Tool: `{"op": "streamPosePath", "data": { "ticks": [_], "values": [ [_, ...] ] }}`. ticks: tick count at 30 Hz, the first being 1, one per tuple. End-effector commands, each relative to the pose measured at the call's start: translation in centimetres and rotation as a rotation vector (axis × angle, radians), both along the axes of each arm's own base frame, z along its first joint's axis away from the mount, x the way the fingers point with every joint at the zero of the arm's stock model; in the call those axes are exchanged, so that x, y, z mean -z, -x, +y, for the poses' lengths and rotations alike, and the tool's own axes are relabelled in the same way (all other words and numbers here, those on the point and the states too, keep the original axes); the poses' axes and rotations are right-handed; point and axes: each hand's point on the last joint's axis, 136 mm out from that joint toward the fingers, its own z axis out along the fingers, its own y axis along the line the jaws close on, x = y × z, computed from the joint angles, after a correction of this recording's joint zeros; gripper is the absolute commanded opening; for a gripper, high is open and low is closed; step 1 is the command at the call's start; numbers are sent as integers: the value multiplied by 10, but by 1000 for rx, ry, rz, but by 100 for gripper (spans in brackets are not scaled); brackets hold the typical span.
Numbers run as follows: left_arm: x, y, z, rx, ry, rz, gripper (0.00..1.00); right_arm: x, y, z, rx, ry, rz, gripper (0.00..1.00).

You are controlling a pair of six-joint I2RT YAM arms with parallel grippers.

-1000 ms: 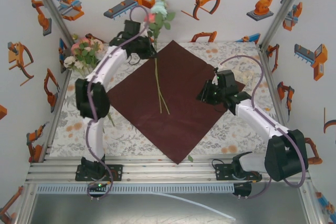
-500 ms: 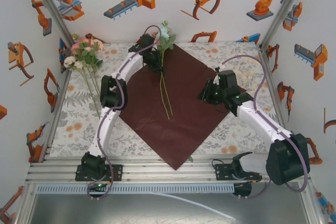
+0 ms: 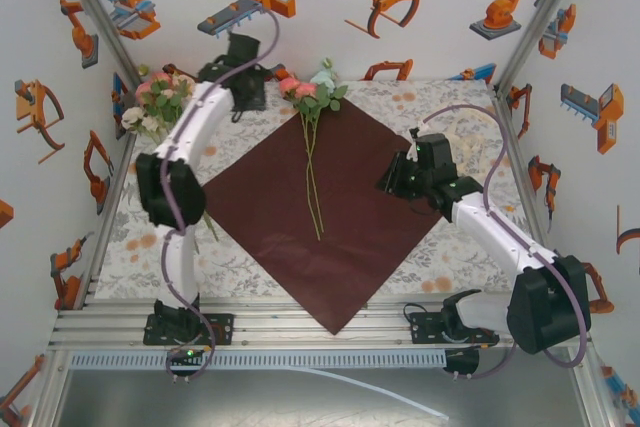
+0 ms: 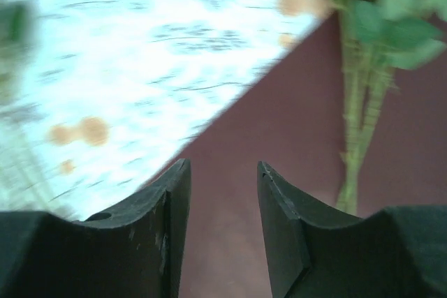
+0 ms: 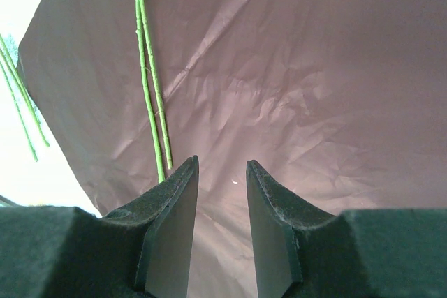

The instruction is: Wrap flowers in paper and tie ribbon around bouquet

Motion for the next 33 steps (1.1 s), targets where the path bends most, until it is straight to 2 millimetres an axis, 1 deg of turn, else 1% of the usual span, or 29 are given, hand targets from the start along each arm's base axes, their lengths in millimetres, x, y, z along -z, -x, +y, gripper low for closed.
{"op": "streamPosePath", "data": {
  "ticks": [1, 2, 5, 7, 10, 12, 14, 17, 20, 23, 27, 30, 33],
  "values": [
    [28, 22, 116, -245, -265, 78, 43, -9, -5, 5, -11, -18, -26, 35],
    [35, 29, 136, -278, -262, 97, 44, -8, -4, 5, -15, -16, -25, 35],
    [64, 44, 182, -337, -267, 155, 45, -5, -2, 5, -24, -13, -17, 36],
    [80, 50, 206, -375, -262, 199, 46, -2, 0, 5, -27, -12, -8, 37],
    [102, 49, 224, -395, -199, 229, 45, -1, 2, 5, -29, -15, -6, 39],
    [114, 44, 225, -387, -135, 232, 45, -3, 3, 5, -29, -20, -6, 40],
    [124, 36, 223, -358, -93, 231, 45, -4, 5, 4, -31, -16, -8, 39],
    [131, 26, 211, -296, -31, 222, 45, -3, 7, 2, -26, -8, -7, 40],
    [134, 22, 207, -281, -3, 206, 42, -1, 9, 1, -24, -7, 0, 40],
    [141, 19, 209, -286, 0, 215, 38, -2, 10, 2, -24, -14, 4, 40],
    [150, 17, 218, -313, -31, 245, 31, -11, 10, 3, -32, -23, -9, 40],
    [154, 18, 224, -335, -28, 266, 30, -16, 10, 3, -25, -31, -23, 40],
    [156, 15, 226, -338, -22, 264, 29, -17, 10, 3, -19, -40, -25, 40]
  ]
}}
